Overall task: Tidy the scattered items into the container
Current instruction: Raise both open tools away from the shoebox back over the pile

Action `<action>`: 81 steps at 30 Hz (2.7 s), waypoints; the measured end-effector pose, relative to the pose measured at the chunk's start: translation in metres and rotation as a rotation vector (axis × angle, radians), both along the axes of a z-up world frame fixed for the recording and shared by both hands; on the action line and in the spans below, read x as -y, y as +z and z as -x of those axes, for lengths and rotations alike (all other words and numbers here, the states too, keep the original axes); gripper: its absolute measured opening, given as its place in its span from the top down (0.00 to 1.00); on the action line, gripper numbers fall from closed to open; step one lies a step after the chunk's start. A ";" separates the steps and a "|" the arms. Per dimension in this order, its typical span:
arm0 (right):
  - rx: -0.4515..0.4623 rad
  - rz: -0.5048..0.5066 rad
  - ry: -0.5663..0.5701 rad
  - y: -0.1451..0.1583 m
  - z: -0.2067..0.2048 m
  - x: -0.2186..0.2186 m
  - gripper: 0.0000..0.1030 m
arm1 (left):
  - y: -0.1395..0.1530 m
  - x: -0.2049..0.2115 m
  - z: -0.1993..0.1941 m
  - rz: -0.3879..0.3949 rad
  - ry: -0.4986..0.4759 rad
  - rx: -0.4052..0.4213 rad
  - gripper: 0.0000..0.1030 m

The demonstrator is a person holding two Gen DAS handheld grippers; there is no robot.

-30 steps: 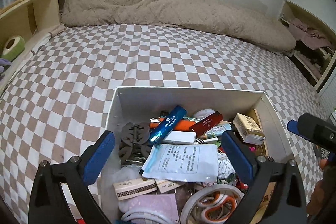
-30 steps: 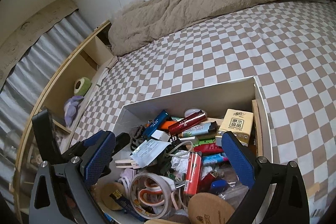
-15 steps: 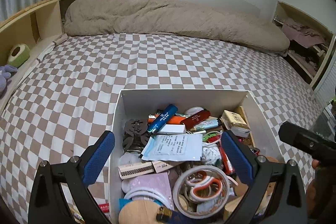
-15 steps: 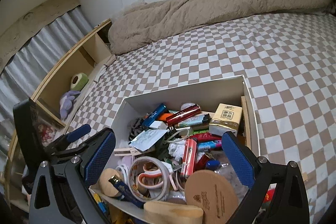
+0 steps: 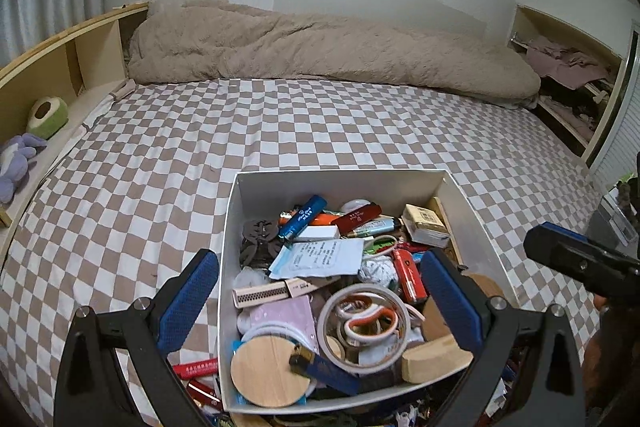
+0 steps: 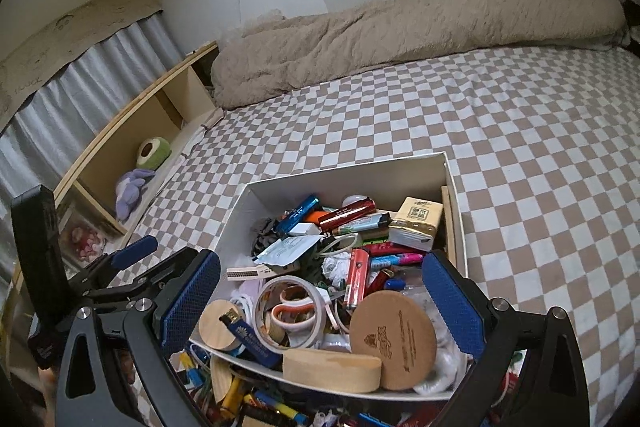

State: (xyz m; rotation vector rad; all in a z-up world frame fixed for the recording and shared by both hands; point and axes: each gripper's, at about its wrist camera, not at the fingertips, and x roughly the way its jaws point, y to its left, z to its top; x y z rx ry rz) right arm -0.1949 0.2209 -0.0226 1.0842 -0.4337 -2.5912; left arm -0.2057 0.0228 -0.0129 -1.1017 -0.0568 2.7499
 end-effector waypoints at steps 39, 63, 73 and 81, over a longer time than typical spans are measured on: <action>-0.142 -0.141 -0.027 0.051 -0.103 0.008 0.00 | 0.056 0.013 -0.101 0.029 0.001 -0.103 0.00; -0.375 -0.227 -0.096 0.057 -0.184 -0.004 0.00 | 0.065 0.036 -0.168 -0.010 0.016 -0.287 0.00; -0.458 -0.260 -0.104 0.032 -0.207 -0.011 0.00 | 0.052 0.051 -0.189 0.006 0.032 -0.373 0.00; -0.534 -0.261 -0.136 0.017 -0.219 -0.020 0.00 | 0.039 0.063 -0.208 -0.042 -0.002 -0.485 0.00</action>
